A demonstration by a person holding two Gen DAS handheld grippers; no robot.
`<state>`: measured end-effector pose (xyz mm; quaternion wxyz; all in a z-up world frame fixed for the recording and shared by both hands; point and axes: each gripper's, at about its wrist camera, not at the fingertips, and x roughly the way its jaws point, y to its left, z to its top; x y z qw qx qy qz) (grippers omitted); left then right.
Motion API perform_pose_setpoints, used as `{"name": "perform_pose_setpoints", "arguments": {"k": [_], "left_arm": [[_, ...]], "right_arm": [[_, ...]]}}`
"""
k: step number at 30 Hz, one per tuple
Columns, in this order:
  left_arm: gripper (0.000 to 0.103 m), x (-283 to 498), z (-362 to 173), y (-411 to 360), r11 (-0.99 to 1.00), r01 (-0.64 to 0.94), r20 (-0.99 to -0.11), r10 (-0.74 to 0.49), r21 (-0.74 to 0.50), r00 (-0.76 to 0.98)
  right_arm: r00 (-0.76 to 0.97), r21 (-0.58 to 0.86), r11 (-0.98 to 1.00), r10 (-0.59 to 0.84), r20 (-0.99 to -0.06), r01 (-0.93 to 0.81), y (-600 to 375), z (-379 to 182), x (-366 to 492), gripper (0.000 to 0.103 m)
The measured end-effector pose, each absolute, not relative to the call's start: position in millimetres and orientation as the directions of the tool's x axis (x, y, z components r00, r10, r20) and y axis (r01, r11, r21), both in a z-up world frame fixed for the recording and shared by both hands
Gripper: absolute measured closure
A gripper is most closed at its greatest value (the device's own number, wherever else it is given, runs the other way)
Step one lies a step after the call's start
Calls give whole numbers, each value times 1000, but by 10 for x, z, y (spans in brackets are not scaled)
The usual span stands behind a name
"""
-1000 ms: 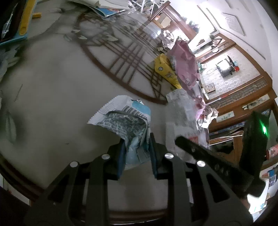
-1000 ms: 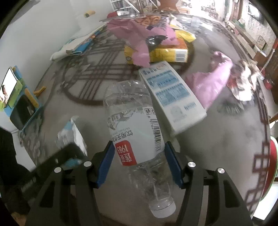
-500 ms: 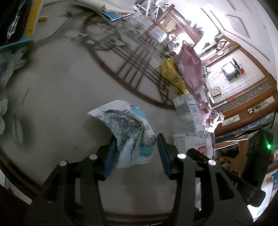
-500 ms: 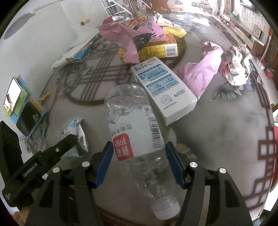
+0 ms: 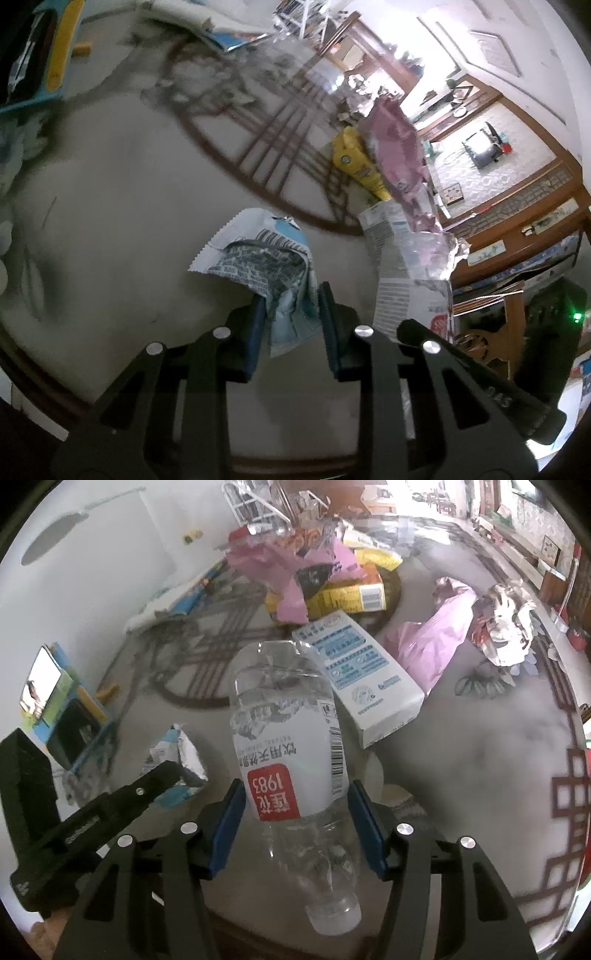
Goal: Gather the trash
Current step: 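Grasp the clear plastic water bottle with the right tool, then carry the wrapper in the left tool and bottle in the right tool to the red bin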
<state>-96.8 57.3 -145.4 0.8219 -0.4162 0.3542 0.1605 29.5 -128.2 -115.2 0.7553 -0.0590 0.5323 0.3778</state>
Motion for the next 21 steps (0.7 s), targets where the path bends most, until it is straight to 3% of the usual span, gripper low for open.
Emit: {"name": "perform_pose_setpoints", "arguments": {"k": [21], "left_arm": [[78,-858,-1122,264,779,-459,-676,63,-427,735]], "right_arm": [[243,409,740,597,-764,-534,-1995,-835,260,48]]}}
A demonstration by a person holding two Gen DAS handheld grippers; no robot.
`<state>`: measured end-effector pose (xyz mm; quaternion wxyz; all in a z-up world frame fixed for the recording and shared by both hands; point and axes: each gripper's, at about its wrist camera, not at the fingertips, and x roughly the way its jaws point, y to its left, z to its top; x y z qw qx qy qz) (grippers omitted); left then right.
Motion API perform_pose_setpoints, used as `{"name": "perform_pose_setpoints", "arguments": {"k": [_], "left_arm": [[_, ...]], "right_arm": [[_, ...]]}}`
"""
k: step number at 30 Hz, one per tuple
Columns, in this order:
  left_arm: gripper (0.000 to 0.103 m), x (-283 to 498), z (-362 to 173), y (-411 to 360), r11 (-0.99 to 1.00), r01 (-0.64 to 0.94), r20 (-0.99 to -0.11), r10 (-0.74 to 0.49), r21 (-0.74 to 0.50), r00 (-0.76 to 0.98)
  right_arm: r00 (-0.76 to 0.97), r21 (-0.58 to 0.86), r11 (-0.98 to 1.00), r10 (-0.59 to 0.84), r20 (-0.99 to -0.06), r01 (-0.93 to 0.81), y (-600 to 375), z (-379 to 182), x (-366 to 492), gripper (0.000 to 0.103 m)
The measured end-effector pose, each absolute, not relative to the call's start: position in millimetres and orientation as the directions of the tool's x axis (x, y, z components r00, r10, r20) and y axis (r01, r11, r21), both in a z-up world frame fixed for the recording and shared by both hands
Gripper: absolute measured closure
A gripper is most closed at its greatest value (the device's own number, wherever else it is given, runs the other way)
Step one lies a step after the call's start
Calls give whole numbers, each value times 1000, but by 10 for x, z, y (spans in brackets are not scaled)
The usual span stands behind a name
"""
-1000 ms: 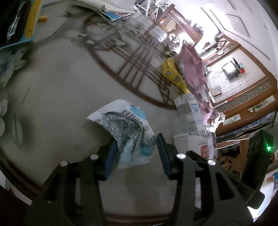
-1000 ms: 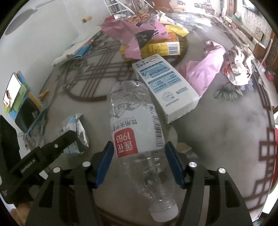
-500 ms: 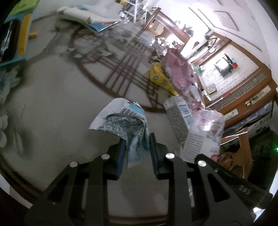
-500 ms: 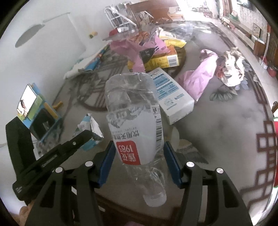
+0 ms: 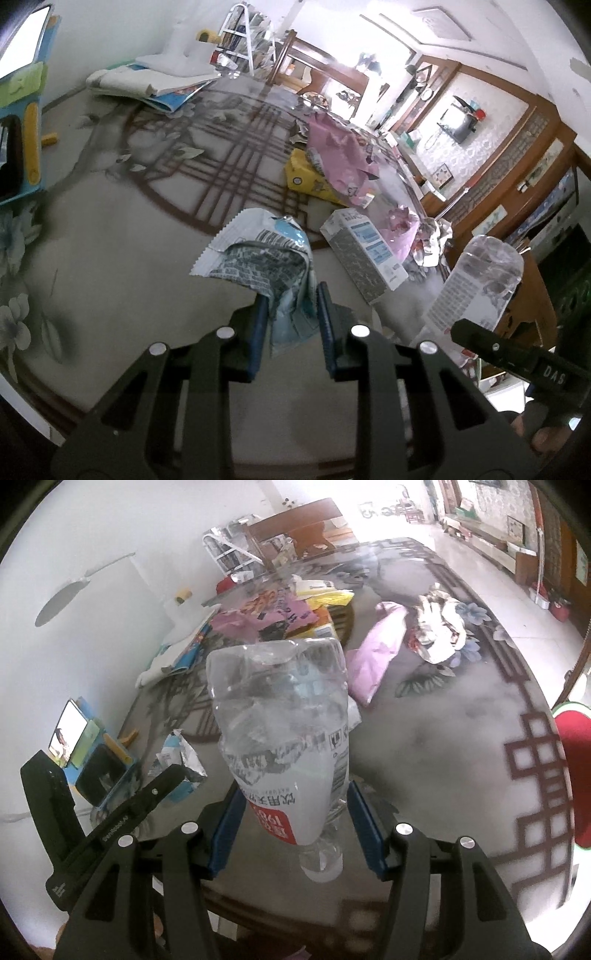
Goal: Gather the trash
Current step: 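Carry the wrapper in the left tool and bottle in the right tool to the red bin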
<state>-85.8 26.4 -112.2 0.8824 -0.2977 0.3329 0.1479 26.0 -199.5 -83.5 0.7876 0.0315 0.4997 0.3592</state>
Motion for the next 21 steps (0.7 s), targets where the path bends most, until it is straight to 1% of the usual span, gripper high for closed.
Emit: {"name": "perform_pose_setpoints", "arguments": {"k": [13,21], "left_arm": [[78,-788,-1113,60,827,-431,-688,75,-361,721],[78,-715,-968,-247,873,-357,-659,54,-334,750]], "right_arm": [[262,463,732,637,-725,-500,-2218,-772,264,48],[314,470,734,652,-691,-490,-2453,-606,282,48]]}}
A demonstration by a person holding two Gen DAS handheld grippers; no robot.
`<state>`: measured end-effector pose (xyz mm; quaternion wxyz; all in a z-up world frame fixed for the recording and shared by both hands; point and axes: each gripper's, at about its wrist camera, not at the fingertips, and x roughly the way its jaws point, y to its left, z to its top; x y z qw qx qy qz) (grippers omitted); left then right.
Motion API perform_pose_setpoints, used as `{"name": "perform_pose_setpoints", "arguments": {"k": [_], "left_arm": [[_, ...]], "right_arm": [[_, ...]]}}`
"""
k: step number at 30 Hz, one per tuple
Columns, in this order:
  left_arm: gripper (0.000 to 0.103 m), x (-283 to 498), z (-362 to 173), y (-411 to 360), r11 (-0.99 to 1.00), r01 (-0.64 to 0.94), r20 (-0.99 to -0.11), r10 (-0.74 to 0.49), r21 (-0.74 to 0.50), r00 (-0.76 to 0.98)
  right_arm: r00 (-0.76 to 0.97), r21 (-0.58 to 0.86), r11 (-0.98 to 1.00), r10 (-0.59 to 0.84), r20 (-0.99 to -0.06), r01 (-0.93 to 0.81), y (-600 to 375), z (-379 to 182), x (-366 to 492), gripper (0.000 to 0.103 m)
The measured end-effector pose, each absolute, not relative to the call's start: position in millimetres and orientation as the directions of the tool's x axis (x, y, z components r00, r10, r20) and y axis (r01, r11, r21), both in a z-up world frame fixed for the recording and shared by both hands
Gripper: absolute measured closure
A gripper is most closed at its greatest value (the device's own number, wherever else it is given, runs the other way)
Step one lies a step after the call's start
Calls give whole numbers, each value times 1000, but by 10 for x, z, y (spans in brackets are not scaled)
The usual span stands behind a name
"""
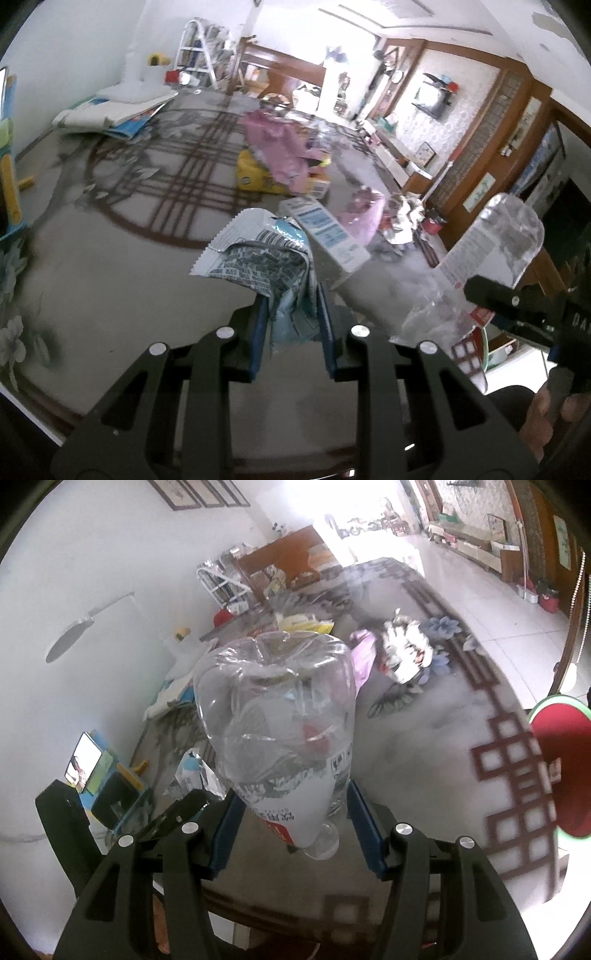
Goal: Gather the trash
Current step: 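Carry the wrapper in the left tool and bottle in the right tool to the red bin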
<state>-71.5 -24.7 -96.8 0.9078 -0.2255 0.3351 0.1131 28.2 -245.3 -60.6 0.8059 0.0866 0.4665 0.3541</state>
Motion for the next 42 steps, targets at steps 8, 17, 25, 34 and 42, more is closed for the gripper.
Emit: {"name": "perform_pose_setpoints", "arguments": {"k": [8,17,25,34,42], "left_arm": [[78,-613,-961,-475,896,-321,-671,36,-306,740],[78,-509,-901,-680,919,-283,-674,25,-276,738],[78,-275,-857,-990,939,-210,-677,-31,-271,735],[78,184,-719,-1485,946,-90,-655,-145,-312,742],[78,754,-654,-2026,932,70,-660,-304,-356,687]], "right_arm": [[360,480,750,648,-671,-454,-2800,-505,341,48],[381,522,745,663,-644,-415,-3152,-488,419,48],[412,574,735,678,-608,-362,-3499,-490,500,48],[485,579,770,626,-610,-267,-4054,-551,646,48],[590,556,819,521,-618,-141,-4660,-591,754,48]]}}
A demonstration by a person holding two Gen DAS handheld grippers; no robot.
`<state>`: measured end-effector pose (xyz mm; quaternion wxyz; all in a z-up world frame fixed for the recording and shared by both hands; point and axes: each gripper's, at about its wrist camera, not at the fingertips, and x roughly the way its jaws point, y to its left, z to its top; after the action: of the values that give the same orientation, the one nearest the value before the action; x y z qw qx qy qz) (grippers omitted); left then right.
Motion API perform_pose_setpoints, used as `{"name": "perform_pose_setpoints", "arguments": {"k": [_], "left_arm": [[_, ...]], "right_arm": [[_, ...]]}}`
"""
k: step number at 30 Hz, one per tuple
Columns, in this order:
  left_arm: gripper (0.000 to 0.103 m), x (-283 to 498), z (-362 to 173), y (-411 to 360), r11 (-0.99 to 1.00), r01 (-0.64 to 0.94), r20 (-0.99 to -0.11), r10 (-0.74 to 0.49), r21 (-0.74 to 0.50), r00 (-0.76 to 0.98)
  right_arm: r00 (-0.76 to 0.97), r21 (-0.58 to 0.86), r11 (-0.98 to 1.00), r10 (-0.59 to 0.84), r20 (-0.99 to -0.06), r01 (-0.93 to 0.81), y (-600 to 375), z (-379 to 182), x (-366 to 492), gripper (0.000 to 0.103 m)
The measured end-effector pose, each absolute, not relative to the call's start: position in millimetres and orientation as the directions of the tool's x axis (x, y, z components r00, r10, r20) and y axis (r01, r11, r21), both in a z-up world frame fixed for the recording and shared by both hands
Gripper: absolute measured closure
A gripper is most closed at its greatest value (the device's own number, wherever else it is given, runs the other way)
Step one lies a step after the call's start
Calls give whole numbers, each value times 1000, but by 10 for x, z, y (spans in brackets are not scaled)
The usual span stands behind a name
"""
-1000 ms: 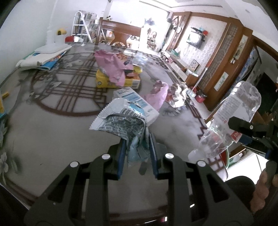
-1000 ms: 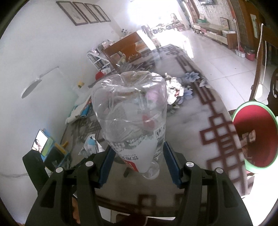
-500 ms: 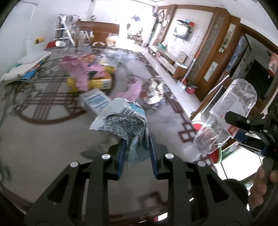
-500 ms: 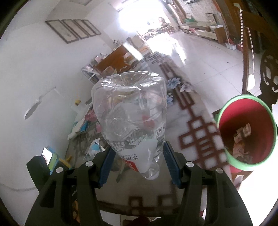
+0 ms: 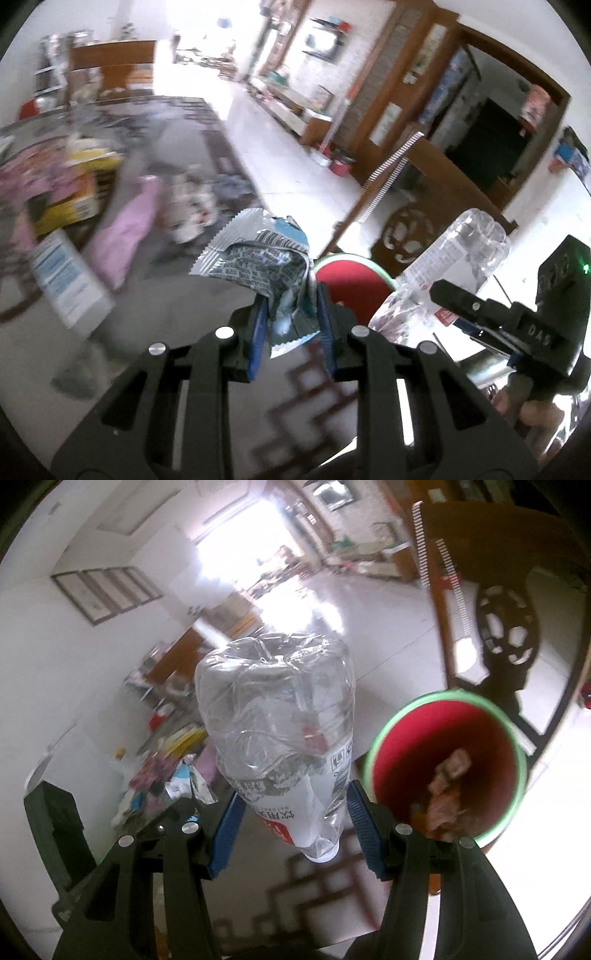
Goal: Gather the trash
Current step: 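Carry the wrapper in the left tool and bottle in the right tool to the red bin, then open both tools over the red bin to drop wrapper and bottle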
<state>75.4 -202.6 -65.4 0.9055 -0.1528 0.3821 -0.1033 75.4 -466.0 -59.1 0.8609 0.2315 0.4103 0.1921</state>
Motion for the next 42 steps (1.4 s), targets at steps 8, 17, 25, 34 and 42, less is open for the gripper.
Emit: {"name": "perform_pose_setpoints", "arguments": {"k": [8,17,25,34,42], "left_arm": [[78,1295,-708,-2668,882,262,-646,-466,-391,605],[78,1593,-1085,-3174,874,375,-730,-470,-308,497],[78,1698,-1241,-3305,858,419,-762,-477,-297,438],[30,1677,-1243,-3370,843,454,-757,-491,-288,430],[20,1468,-1105,-3114,869,403,-731,-471,-287,493]], "right_arm": [[639,522,853,406,-653,-9,-5146,-780,905,48],[622,489,868,339,-706,82,-5339,-1094,989,48],[602,472,870,303,-738,140,-5429,-1290,1021,48],[585,507,835,306,-751,213,-5532,-1431,1034,31],[613,490,844,273,-741,217,-5530,-1219,925,30]]}}
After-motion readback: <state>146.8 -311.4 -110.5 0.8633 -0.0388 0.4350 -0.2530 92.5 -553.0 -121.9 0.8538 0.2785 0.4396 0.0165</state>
